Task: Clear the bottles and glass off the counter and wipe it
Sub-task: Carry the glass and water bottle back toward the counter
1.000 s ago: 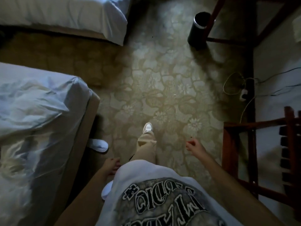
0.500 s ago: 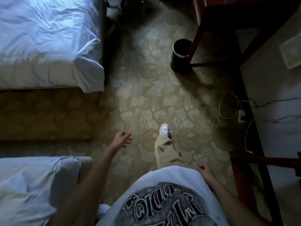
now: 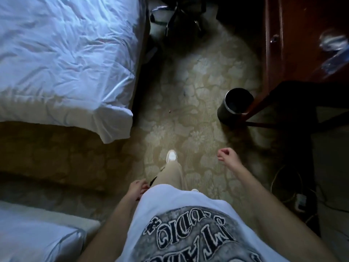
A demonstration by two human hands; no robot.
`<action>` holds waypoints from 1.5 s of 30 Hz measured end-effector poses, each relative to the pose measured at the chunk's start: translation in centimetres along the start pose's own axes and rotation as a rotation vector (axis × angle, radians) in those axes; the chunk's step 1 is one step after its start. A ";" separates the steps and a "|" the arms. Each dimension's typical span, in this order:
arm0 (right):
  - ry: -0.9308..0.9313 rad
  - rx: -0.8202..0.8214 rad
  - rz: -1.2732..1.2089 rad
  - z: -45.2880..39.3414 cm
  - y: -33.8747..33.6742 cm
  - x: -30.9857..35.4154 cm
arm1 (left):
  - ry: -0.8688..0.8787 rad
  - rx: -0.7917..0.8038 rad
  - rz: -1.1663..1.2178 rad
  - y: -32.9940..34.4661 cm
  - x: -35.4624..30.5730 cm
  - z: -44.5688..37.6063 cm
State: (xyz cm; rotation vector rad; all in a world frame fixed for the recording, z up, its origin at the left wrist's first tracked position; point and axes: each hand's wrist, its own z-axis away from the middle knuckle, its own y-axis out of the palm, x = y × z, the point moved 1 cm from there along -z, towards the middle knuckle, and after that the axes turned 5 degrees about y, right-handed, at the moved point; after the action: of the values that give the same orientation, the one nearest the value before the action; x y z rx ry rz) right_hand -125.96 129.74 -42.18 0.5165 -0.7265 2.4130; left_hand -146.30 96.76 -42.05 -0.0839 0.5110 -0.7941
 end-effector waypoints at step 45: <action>0.162 -1.333 -1.354 -24.9 -38.2 27.6 | 0.656 1.088 -1.015 73.6 -69.3 -2.9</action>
State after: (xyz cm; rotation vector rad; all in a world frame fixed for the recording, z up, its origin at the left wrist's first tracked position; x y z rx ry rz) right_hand -128.74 182.26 -33.28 0.0985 -1.1510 0.4641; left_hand -139.68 197.44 -35.57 1.0323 0.5748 -2.0314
